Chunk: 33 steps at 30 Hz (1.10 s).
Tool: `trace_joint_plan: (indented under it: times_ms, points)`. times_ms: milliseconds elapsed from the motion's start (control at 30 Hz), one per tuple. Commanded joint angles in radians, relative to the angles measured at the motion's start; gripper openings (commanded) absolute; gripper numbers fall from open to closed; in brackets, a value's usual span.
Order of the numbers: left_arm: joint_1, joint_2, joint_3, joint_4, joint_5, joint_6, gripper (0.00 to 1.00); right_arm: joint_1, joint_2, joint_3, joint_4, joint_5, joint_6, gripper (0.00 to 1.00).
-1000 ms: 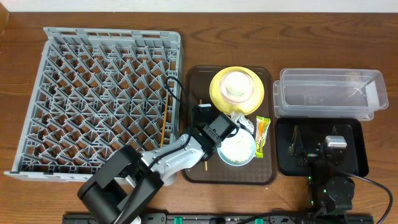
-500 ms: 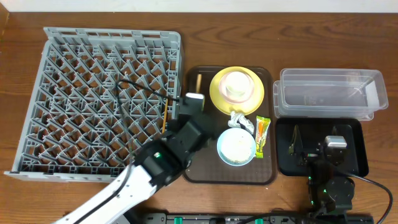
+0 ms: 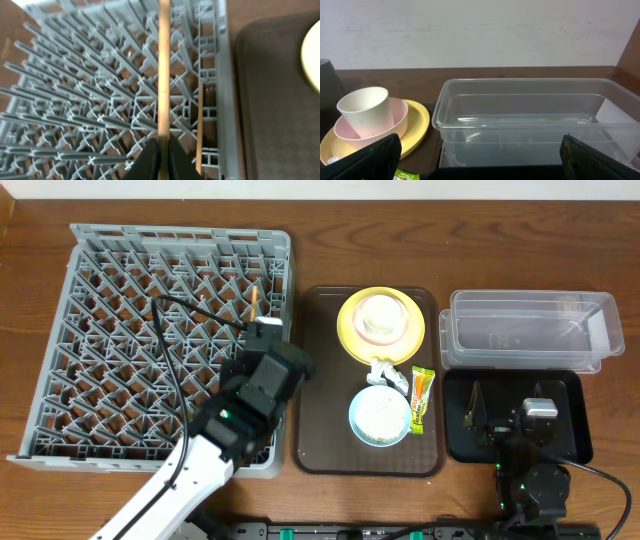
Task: Sort waste into correct bins and load items into the dishwasher
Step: 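Carry the chopstick into the dish rack and release it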
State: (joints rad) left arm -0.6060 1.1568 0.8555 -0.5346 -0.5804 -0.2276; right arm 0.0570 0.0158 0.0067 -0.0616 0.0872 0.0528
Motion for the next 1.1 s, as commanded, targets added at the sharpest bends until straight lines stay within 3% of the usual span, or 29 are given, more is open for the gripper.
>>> trace_joint_plan:
  times_ms: [0, 200, 967, 1033, 1067]
  points:
    - [0.056, 0.032, 0.010, 0.001, 0.084, 0.018, 0.08, 0.002, -0.002, -0.001, -0.003, 0.013, 0.014, 0.99]
    - [0.063, 0.046, 0.010, 0.014, 0.211, 0.094, 0.08, 0.002, -0.002, -0.001, -0.003, 0.013, 0.014, 0.99]
    - [0.108, 0.204, 0.003, 0.066, 0.195, 0.031, 0.09, 0.002, -0.002, -0.001, -0.003, 0.013, 0.014, 0.99]
    - [0.123, 0.198, 0.004, 0.072, 0.195, 0.031, 0.31, 0.002, -0.002, -0.001, -0.002, 0.013, 0.014, 0.99]
    - [0.130, 0.193, 0.005, 0.073, 0.196, 0.031, 0.36, 0.002, -0.002, -0.001, -0.002, 0.013, 0.014, 0.99]
